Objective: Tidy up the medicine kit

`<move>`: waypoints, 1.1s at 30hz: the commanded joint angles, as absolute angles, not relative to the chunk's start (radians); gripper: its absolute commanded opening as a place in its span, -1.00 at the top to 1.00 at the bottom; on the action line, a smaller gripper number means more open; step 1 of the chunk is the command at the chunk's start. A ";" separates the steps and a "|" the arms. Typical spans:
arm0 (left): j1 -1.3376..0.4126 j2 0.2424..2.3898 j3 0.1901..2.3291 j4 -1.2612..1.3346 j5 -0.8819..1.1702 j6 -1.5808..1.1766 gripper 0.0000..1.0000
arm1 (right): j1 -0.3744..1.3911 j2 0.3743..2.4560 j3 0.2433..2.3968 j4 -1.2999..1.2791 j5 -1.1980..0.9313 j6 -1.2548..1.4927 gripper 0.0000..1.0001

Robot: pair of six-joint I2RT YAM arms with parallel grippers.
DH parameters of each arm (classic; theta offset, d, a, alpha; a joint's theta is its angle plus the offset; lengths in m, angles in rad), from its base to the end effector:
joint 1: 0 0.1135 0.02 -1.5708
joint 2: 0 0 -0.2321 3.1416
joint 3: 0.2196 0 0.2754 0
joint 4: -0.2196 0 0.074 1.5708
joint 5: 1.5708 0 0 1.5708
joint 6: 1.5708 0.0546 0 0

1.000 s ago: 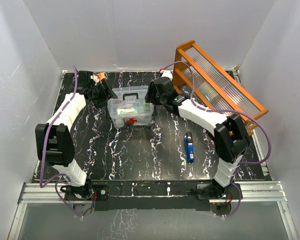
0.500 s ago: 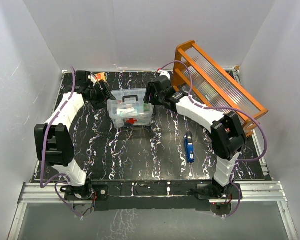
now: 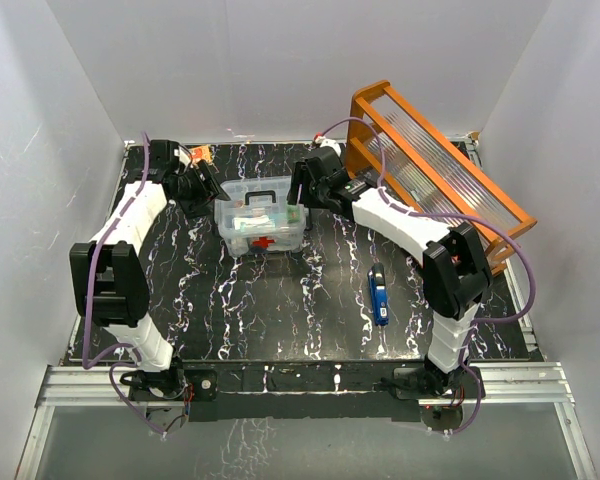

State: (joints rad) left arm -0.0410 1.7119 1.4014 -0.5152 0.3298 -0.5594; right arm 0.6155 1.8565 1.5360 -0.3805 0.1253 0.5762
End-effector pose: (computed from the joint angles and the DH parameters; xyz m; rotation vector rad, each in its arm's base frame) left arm 0.4110 -0.0346 0.2259 -0.4723 2.4007 -0.6703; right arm 0.3774 0.2585 0.2258 0.0219 2.3123 0.4826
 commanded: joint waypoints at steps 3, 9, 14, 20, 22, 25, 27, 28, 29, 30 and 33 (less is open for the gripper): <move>-0.026 1.732 1.434 -0.536 0.416 -0.527 -0.27 | 0.590 1.897 1.618 -0.386 0.097 0.552 -0.22; -0.022 1.782 1.457 -0.555 0.435 -0.507 -0.28 | 0.564 1.970 1.665 -0.408 0.036 0.531 -0.22; -0.019 1.816 1.470 -0.570 0.429 -0.496 -0.28 | 0.539 1.990 1.636 -0.411 0.010 0.536 -0.21; -0.016 1.823 1.432 -0.553 0.459 -0.498 -0.27 | 0.511 1.985 1.554 -0.379 -0.107 0.558 -0.23; -0.014 1.820 1.420 -0.538 0.496 -0.500 -0.27 | 0.501 1.987 1.534 -0.369 -0.156 0.569 -0.25; -0.011 1.815 1.402 -0.520 0.549 -0.507 -0.27 | 0.491 1.987 1.505 -0.336 -0.240 0.585 -0.28; -0.010 1.810 1.388 -0.507 0.581 -0.516 -0.27 | 0.486 1.989 1.487 -0.312 -0.294 0.595 -0.26; -0.007 1.805 1.380 -0.500 0.596 -0.521 -0.26 | 0.483 1.990 1.483 -0.307 -0.316 0.600 -0.22; -0.005 1.800 1.373 -0.493 0.611 -0.527 -0.23 | 0.483 1.988 1.478 -0.301 -0.328 0.601 -0.18; -0.003 1.793 1.363 -0.486 0.622 -0.532 -0.21 | 0.483 1.985 1.469 -0.289 -0.340 0.603 -0.14; 0.000 1.768 1.330 -0.467 0.642 -0.543 -0.10 | 0.482 1.968 1.443 -0.262 -0.361 0.608 0.00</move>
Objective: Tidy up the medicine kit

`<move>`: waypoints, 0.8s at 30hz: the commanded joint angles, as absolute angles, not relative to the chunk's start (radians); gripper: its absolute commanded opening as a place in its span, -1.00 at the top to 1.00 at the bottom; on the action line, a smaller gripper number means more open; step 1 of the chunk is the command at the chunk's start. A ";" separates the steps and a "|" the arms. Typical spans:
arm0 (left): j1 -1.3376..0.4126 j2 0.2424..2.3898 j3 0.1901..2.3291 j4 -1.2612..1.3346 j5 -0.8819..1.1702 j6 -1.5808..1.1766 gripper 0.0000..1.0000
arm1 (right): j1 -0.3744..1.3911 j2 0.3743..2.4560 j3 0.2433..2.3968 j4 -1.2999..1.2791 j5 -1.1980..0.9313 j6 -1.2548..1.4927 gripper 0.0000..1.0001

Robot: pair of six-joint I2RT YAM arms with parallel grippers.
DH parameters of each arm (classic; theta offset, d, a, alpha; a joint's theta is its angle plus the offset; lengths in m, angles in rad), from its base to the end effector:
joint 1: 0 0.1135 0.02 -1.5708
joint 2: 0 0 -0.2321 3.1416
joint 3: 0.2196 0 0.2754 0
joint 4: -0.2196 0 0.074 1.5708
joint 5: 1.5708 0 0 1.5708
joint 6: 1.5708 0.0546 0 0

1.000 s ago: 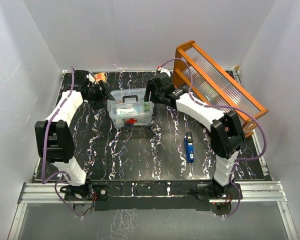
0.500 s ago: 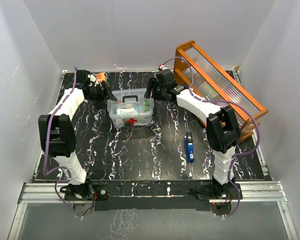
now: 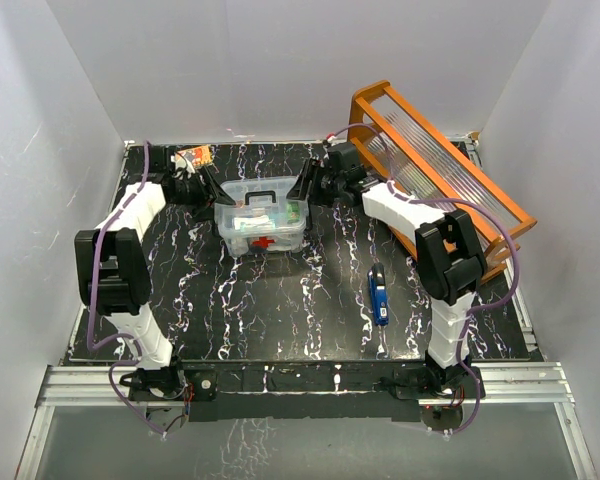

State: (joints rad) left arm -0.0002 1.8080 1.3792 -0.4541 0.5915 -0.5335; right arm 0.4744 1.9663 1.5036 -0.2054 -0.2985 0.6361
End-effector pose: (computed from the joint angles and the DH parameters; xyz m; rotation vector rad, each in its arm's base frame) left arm 0.4197 -0.0305 0.1897 -0.3902 2.4500 -0.9578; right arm 0.4159 0.2316 0.1832 0.0192 2.3730 0.9072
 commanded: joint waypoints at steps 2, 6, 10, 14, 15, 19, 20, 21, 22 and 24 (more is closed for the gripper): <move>0.002 1.752 1.306 -0.456 0.649 -0.550 0.00 | 0.483 1.962 1.426 -0.253 -0.368 0.611 0.10; 0.004 1.733 1.256 -0.439 0.666 -0.556 0.15 | 0.483 1.954 1.383 -0.231 -0.393 0.623 0.29; 0.005 1.715 1.210 -0.417 0.690 -0.559 0.23 | 0.482 1.931 1.326 -0.177 -0.422 0.641 0.45; 0.003 1.700 1.160 -0.403 0.704 -0.560 0.26 | 0.484 1.909 1.285 -0.153 -0.449 0.652 0.52; 0.004 1.692 1.143 -0.396 0.709 -0.564 0.26 | 0.484 1.900 1.273 -0.145 -0.457 0.655 0.53; 0.004 1.641 1.073 -0.385 0.702 -0.569 0.28 | 0.492 1.862 1.215 -0.132 -0.462 0.665 0.56; 0.005 1.627 1.054 -0.386 0.699 -0.571 0.28 | 0.496 1.853 1.203 -0.131 -0.461 0.667 0.56; 0.005 1.610 1.037 -0.389 0.695 -0.570 0.28 | 0.499 1.843 1.190 -0.130 -0.460 0.668 0.57; 0.004 1.593 1.020 -0.390 0.693 -0.571 0.28 | 0.504 1.833 1.177 -0.130 -0.455 0.671 0.57; 0.004 1.562 0.993 -0.395 0.684 -0.570 0.25 | 0.517 1.809 1.151 -0.130 -0.438 0.672 0.57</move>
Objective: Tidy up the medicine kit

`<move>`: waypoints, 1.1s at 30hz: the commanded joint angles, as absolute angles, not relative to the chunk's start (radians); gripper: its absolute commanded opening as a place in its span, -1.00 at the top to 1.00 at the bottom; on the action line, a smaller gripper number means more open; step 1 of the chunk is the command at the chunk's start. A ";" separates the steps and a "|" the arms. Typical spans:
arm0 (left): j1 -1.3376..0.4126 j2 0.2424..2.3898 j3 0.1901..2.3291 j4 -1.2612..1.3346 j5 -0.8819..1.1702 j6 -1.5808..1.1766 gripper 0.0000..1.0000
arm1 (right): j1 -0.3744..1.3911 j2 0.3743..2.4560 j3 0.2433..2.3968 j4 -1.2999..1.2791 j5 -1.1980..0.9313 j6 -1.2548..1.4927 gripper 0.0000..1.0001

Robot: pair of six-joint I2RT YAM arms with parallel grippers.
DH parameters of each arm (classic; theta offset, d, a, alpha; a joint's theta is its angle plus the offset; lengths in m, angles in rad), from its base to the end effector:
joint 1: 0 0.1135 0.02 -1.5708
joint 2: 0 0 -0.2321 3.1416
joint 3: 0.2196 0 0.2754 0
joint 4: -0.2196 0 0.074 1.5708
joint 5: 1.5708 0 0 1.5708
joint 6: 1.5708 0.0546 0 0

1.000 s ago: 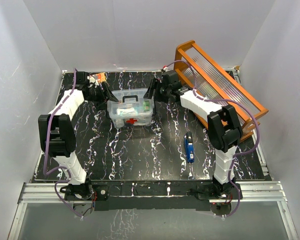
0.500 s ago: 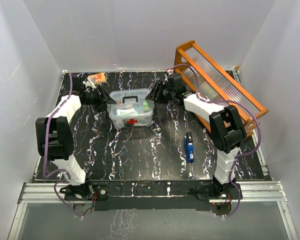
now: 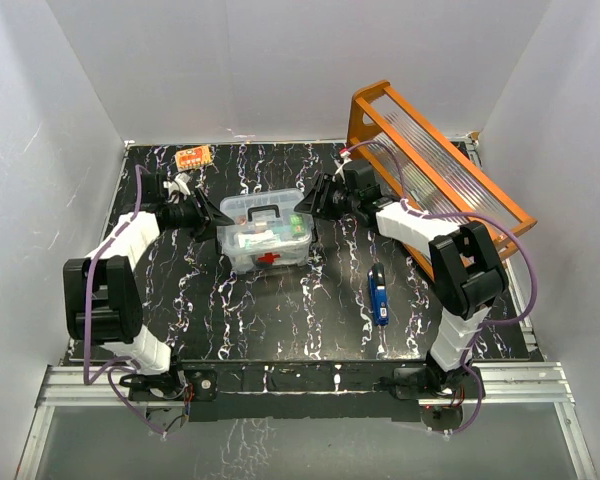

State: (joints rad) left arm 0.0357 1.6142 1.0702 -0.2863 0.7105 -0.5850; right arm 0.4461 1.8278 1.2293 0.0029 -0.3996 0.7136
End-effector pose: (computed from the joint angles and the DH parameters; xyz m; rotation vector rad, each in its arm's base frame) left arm 0.3700 -0.0224 0.1724 -0.4028 2.3847 -1.1068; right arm 0.3858 0.2080 0.1664 0.0623 2.3247 1.0635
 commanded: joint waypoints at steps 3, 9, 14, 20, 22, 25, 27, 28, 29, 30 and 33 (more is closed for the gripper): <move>0.006 1.535 0.978 -0.425 0.653 -0.550 0.15 | 0.527 1.787 1.129 -0.140 -0.397 0.666 0.54; 0.009 1.574 1.033 -0.475 0.580 -0.505 -0.16 | 0.526 1.782 1.215 -0.267 -0.245 0.599 0.25; 0.009 1.582 1.112 -0.523 0.525 -0.464 -0.41 | 0.516 1.755 1.286 -0.293 -0.210 0.569 -0.03; 0.011 1.579 1.218 -0.571 0.489 -0.430 -0.62 | 0.493 1.704 1.313 -0.287 -0.221 0.552 -0.31; 0.011 1.577 1.257 -0.591 0.475 -0.415 -0.67 | 0.484 1.692 1.302 -0.280 -0.220 0.553 -0.40; 0.010 1.566 1.308 -0.611 0.439 -0.393 -0.77 | 0.466 1.662 1.266 -0.243 -0.234 0.563 -0.51; 0.010 1.547 1.316 -0.600 0.439 -0.387 -0.87 | 0.456 1.644 1.234 -0.199 -0.262 0.571 -0.61; 0.010 1.535 1.312 -0.587 0.441 -0.385 -0.95 | 0.454 1.636 1.216 -0.176 -0.276 0.577 -0.67; 0.009 1.523 1.303 -0.569 0.443 -0.385 -0.97 | 0.452 1.630 1.200 -0.149 -0.293 0.589 -0.72; 0.011 1.509 1.290 -0.548 0.448 -0.385 -0.97 | 0.450 1.628 1.183 -0.109 -0.314 0.601 -0.77; 0.011 1.484 1.260 -0.499 0.467 -0.388 -0.97 | 0.449 1.629 1.136 -0.035 -0.336 0.635 -0.90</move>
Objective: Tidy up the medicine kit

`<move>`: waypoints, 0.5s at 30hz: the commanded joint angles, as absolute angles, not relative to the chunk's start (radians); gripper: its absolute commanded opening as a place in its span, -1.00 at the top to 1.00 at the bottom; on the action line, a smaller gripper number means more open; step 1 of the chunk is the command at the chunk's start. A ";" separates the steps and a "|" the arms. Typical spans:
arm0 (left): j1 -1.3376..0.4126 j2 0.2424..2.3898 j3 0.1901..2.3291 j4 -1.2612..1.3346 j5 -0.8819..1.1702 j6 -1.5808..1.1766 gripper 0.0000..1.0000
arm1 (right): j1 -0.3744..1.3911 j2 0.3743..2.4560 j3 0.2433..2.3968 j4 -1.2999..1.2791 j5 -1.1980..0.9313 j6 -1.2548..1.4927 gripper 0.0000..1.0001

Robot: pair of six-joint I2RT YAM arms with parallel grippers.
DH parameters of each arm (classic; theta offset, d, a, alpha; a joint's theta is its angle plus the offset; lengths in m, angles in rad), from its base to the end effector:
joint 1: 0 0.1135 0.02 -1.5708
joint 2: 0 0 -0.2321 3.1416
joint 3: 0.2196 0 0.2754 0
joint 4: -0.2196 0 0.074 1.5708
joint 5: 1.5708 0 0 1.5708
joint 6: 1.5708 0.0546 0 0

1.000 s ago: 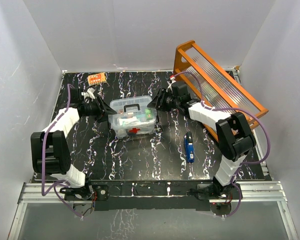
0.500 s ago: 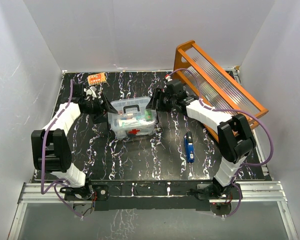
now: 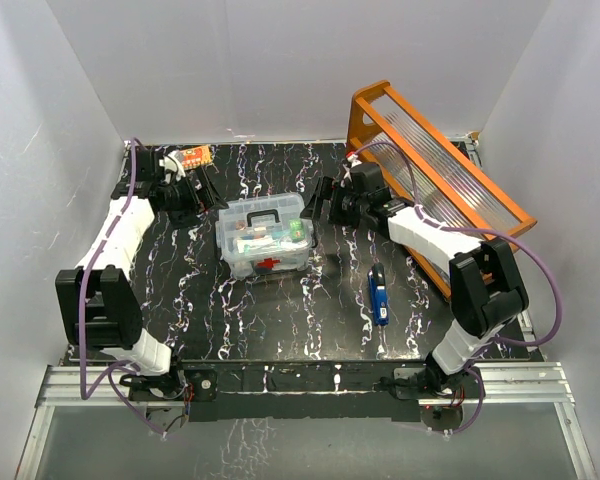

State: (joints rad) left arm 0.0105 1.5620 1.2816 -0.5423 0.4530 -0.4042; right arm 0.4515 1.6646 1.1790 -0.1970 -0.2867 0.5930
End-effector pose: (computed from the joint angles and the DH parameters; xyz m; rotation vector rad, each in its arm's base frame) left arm 0.3768 -0.0199 0.2386 -0.2814 2.3912 -0.7260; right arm 0.3581 0.1908 0.1925 0.0052 2.3730 0.8581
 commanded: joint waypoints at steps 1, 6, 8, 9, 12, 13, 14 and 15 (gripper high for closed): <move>0.010 1.484 1.256 -0.496 0.474 -0.388 -0.97 | 0.449 1.631 1.124 -0.011 -0.341 0.646 -0.94; 0.010 1.497 1.233 -0.477 0.506 -0.390 -0.97 | 0.448 1.660 1.084 0.073 -0.368 0.686 -0.97; 0.010 1.511 1.218 -0.477 0.518 -0.390 -0.97 | 0.448 1.674 1.077 0.087 -0.381 0.704 -0.97; 0.010 1.518 1.211 -0.477 0.526 -0.391 -0.97 | 0.448 1.680 1.072 0.099 -0.388 0.715 -0.97; 0.009 1.536 1.191 -0.470 0.547 -0.401 -0.97 | 0.448 1.691 1.046 0.138 -0.396 0.746 -0.97; 0.009 1.541 1.187 -0.467 0.550 -0.403 -0.96 | 0.447 1.695 1.040 0.145 -0.394 0.754 -0.97; 0.009 1.545 1.184 -0.467 0.551 -0.403 -0.96 | 0.448 1.699 1.036 0.146 -0.387 0.759 -0.97; 0.009 1.550 1.181 -0.467 0.552 -0.405 -0.95 | 0.448 1.703 1.032 0.146 -0.382 0.763 -0.97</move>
State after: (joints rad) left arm 0.0101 1.5398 1.1957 -0.4721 0.5098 -0.4034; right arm 0.4503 1.6917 1.0500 0.0509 -0.3740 0.7216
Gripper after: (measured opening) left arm 0.981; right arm 0.983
